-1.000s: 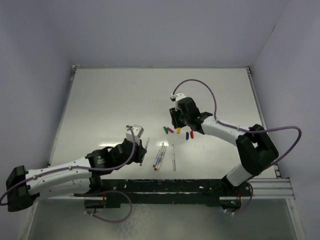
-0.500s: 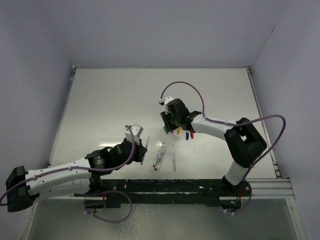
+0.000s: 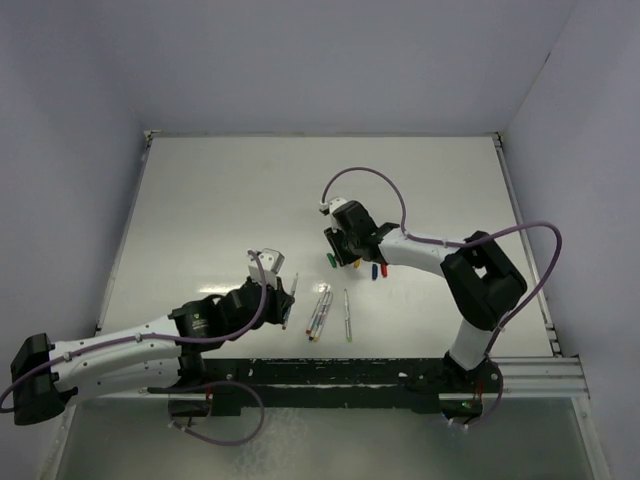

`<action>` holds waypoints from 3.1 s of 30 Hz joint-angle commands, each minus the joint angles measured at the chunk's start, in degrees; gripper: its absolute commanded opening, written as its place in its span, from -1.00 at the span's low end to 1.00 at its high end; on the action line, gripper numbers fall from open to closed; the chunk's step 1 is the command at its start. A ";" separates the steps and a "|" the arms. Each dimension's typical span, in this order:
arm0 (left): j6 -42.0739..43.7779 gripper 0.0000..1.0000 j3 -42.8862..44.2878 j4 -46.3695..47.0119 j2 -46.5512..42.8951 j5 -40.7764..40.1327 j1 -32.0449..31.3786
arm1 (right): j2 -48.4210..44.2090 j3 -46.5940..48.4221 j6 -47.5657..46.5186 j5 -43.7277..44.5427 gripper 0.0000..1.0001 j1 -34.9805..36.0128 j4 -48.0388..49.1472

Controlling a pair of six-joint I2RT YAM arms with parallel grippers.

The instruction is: Insert the pens into the pen caps

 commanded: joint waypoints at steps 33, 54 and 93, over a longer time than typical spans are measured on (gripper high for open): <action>-2.95 -1.00 -0.43 0.03 -1.63 -2.55 -0.16 | 4.41 0.40 2.48 1.06 -0.83 0.66 -3.20; 11.96 -1.00 -2.97 32.29 5.99 -2.22 -0.07 | -21.62 1.11 3.79 4.56 -1.00 0.54 8.37; 17.93 -1.00 1.13 64.64 20.07 2.57 0.46 | -44.33 -30.25 22.17 -9.39 -1.00 0.56 59.66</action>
